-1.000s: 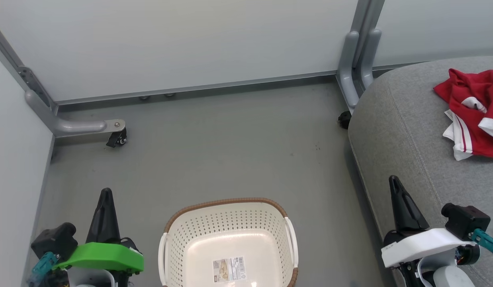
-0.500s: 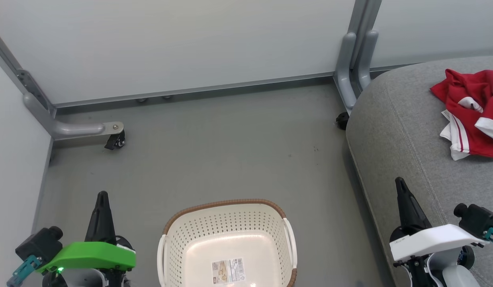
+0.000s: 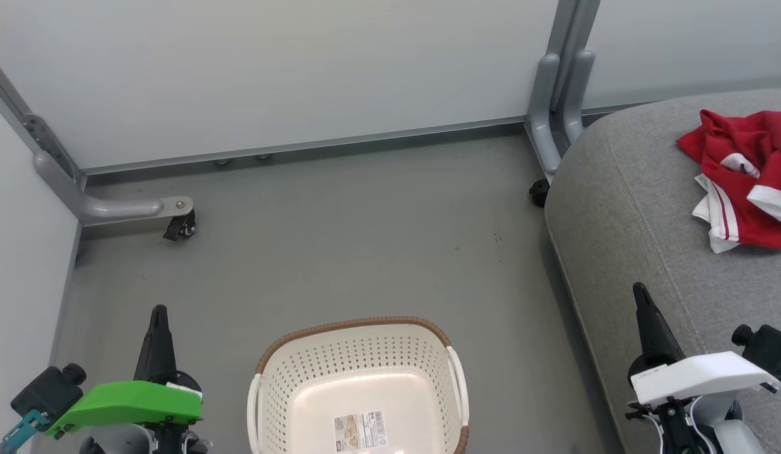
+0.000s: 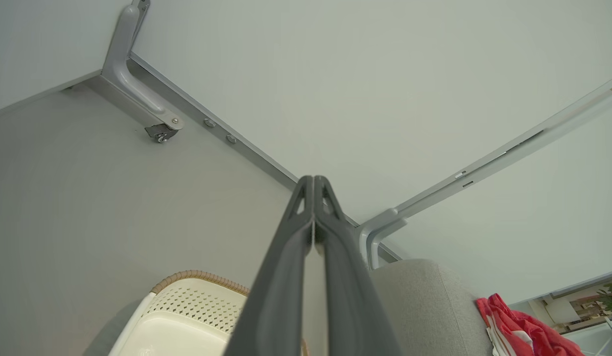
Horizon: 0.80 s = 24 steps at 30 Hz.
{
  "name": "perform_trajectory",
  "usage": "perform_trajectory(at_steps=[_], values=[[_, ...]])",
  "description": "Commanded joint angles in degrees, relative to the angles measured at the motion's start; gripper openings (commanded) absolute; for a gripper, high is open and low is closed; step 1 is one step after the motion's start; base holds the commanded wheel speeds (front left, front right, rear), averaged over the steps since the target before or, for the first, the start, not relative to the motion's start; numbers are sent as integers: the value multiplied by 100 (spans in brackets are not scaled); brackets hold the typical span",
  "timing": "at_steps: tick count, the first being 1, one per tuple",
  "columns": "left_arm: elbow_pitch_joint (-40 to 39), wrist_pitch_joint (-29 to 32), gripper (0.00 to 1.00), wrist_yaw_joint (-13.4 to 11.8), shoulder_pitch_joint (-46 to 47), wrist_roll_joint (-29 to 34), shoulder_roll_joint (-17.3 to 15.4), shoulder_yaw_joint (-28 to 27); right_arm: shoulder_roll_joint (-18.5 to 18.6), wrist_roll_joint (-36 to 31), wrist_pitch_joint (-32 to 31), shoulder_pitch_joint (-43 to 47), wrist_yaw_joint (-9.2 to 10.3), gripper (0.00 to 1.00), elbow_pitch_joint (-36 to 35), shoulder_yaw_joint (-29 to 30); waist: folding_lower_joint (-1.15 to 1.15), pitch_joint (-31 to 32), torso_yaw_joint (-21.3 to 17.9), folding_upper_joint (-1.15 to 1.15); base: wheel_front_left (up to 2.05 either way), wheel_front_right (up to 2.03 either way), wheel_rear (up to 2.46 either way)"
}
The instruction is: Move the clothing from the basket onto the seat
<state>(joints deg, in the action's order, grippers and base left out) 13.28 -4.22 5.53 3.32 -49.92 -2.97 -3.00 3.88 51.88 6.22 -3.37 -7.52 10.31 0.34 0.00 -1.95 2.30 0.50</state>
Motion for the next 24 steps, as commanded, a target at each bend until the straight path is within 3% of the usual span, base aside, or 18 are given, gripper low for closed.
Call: perform_trajectory(at_steps=[1,24], values=[[-53,37,0,38,175,-181,-11,-34,45,193,-44,-135,1,0,-32,31,0,3,-4,-18,0,0,0],[-5,420,0,104,239,-1652,-4,-158,62,1659,-425,-195,3,0,108,160,0,53,-69,-27,0,0,0]])
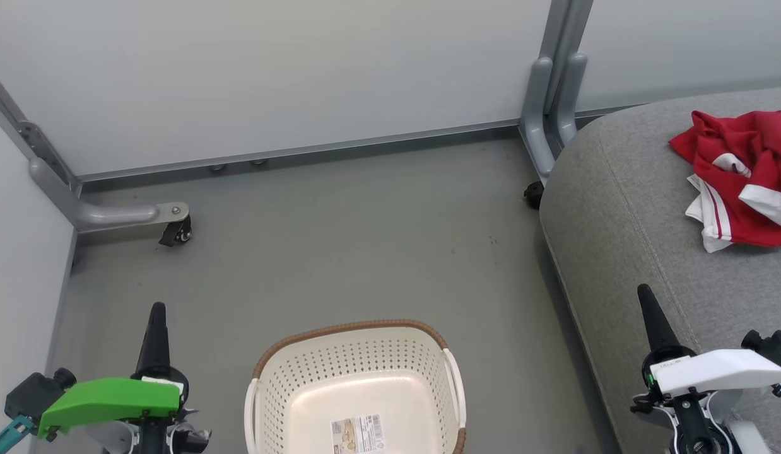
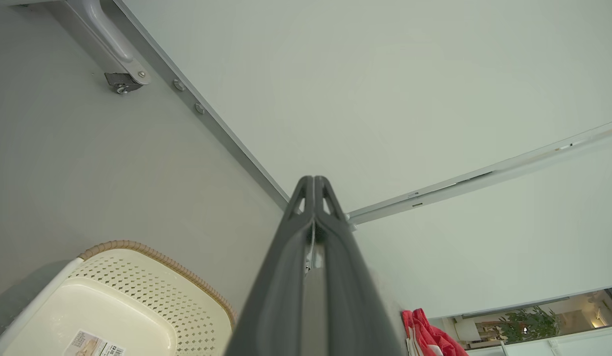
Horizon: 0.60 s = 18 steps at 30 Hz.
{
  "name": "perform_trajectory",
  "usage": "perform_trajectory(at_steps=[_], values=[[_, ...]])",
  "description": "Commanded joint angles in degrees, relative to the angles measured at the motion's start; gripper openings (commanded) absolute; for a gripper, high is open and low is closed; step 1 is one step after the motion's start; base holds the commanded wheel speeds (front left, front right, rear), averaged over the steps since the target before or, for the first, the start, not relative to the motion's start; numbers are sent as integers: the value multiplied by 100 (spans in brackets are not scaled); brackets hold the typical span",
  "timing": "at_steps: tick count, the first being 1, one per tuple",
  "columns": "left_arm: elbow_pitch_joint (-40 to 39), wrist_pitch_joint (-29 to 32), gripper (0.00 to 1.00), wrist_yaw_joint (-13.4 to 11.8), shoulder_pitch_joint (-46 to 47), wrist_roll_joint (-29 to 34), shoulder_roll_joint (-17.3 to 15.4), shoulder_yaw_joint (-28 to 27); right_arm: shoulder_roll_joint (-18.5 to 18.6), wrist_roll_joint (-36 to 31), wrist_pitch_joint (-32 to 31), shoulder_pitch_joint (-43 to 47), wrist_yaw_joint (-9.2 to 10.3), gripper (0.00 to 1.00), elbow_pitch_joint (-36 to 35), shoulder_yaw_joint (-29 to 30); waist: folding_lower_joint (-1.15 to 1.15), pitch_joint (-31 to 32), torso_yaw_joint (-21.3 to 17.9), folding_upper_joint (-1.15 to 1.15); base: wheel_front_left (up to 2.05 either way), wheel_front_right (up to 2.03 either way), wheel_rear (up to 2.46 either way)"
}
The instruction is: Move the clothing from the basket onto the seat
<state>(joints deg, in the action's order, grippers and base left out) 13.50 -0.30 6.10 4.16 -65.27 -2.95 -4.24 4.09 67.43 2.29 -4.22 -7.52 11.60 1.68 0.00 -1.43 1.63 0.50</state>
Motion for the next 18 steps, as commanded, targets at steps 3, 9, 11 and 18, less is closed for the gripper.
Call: perform_trajectory(at_steps=[3,9,11,18], values=[[-22,72,0,56,166,-284,-5,-49,41,277,-78,-120,3,0,-4,45,0,8,-10,-28,0,0,0],[-11,158,0,65,174,-614,-4,-74,41,598,-166,-130,3,0,29,78,0,21,-27,-31,0,0,0],[-7,182,0,65,179,-717,-3,-82,40,701,-195,-137,3,0,38,89,0,25,-32,-31,0,0,0],[4,275,0,86,192,-1063,-1,-109,38,1040,-289,-148,3,0,74,128,0,40,-52,-34,0,0,0]])
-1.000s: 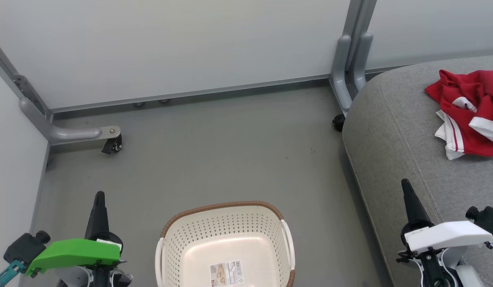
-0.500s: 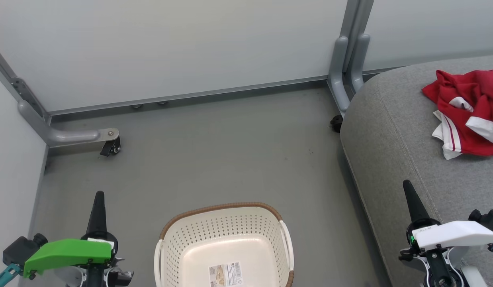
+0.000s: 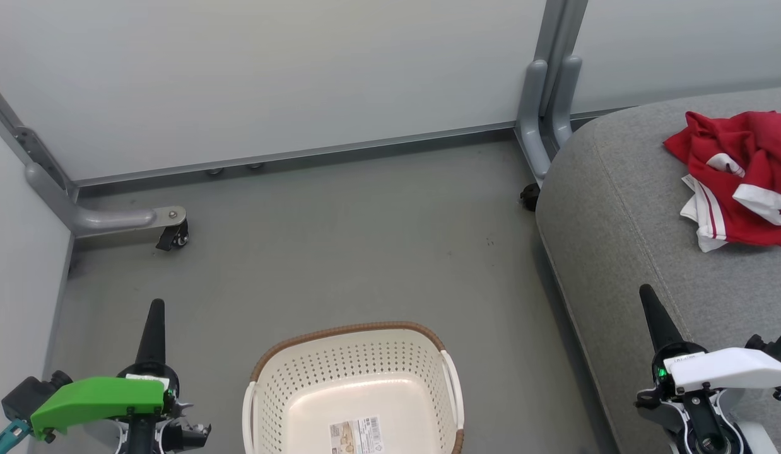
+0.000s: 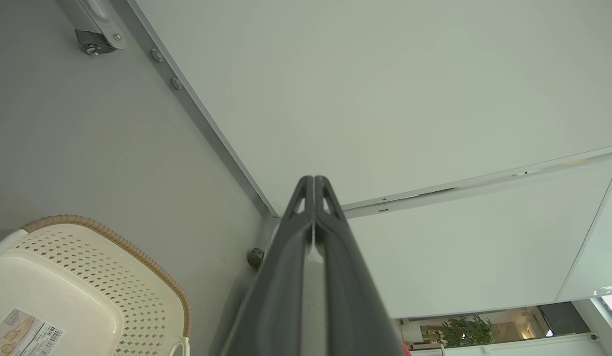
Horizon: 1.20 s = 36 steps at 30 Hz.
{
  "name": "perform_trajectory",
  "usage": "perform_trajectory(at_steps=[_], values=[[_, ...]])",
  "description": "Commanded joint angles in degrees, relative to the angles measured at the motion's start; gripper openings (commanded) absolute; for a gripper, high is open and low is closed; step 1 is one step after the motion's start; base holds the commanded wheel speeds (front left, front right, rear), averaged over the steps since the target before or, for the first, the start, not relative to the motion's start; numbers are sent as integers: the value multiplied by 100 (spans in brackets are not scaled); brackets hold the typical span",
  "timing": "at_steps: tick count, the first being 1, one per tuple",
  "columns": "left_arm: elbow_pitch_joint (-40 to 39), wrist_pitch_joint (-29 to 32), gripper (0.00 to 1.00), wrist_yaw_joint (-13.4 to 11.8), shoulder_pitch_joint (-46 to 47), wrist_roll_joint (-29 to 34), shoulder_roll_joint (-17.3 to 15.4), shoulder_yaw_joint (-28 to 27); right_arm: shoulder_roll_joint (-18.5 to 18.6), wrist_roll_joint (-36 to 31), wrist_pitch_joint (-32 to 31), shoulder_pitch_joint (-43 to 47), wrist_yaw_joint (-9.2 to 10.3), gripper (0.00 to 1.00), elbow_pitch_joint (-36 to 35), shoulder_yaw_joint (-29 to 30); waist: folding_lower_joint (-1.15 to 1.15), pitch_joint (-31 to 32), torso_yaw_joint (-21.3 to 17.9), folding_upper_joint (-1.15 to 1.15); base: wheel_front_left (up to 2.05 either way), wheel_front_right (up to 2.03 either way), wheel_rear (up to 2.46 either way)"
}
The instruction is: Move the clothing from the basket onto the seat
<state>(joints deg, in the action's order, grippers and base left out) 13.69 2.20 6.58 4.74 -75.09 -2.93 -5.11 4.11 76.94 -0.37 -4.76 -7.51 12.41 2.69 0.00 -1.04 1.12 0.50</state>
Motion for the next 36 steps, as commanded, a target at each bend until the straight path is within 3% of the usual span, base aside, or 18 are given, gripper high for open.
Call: perform_trajectory(at_steps=[1,36], values=[[-14,35,0,39,136,-141,-3,-25,35,140,-38,-97,2,0,-2,33,0,3,-4,-35,0,0,0],[39,431,0,101,186,-1633,6,-149,6,1590,-474,-150,3,0,151,215,0,79,-102,-49,0,0,0]])
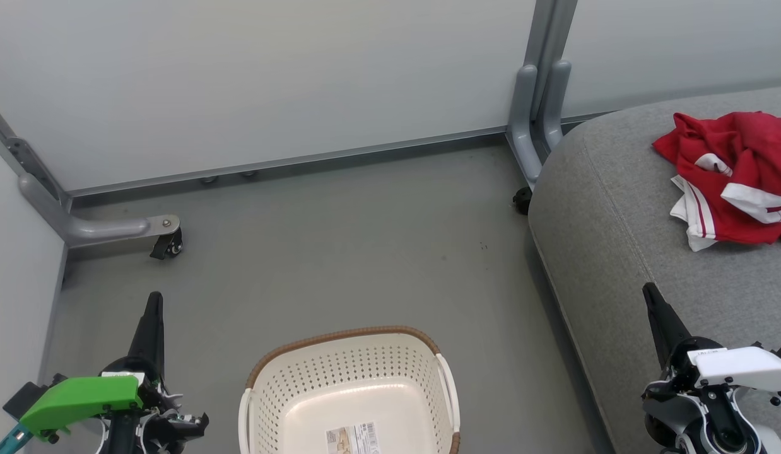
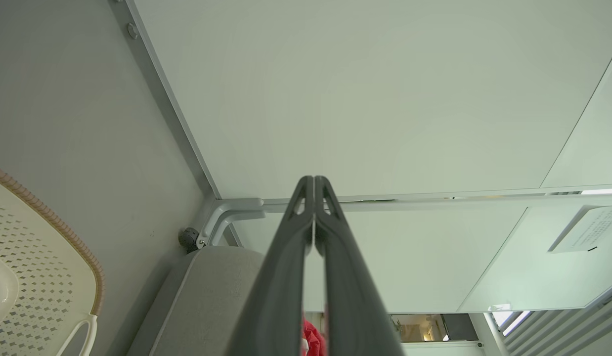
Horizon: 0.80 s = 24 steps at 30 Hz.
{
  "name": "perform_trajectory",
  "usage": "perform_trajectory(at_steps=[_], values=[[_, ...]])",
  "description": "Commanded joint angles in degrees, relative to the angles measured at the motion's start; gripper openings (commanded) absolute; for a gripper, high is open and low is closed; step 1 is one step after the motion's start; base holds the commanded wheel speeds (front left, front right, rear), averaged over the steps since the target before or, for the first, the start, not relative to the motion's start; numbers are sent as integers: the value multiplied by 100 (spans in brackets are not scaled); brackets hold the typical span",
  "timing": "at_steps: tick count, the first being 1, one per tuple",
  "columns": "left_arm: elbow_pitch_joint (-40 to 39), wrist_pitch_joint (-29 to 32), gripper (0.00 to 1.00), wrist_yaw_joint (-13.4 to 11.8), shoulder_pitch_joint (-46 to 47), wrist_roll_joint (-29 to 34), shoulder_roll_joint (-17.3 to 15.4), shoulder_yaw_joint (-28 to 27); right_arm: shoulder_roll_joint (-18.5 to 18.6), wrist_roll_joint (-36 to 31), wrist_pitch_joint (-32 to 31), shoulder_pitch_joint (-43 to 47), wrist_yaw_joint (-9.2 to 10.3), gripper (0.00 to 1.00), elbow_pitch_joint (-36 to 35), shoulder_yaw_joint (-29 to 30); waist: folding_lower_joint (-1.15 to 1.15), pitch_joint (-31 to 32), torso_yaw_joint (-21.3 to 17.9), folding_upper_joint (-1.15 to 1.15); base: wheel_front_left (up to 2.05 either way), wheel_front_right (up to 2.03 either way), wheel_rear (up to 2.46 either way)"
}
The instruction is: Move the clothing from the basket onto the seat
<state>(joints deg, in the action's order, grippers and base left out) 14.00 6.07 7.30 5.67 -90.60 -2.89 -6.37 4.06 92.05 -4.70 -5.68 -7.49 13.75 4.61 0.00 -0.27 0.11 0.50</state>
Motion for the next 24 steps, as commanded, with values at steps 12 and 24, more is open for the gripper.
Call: perform_trajectory(at_steps=[12,24], values=[[11,71,0,36,85,-187,2,-31,-8,158,-85,-60,0,0,29,54,0,9,-12,-50,0,0,0],[11,71,0,36,85,-188,3,-30,-20,133,-96,-62,0,0,30,76,0,9,-12,-50,0,0,0]])
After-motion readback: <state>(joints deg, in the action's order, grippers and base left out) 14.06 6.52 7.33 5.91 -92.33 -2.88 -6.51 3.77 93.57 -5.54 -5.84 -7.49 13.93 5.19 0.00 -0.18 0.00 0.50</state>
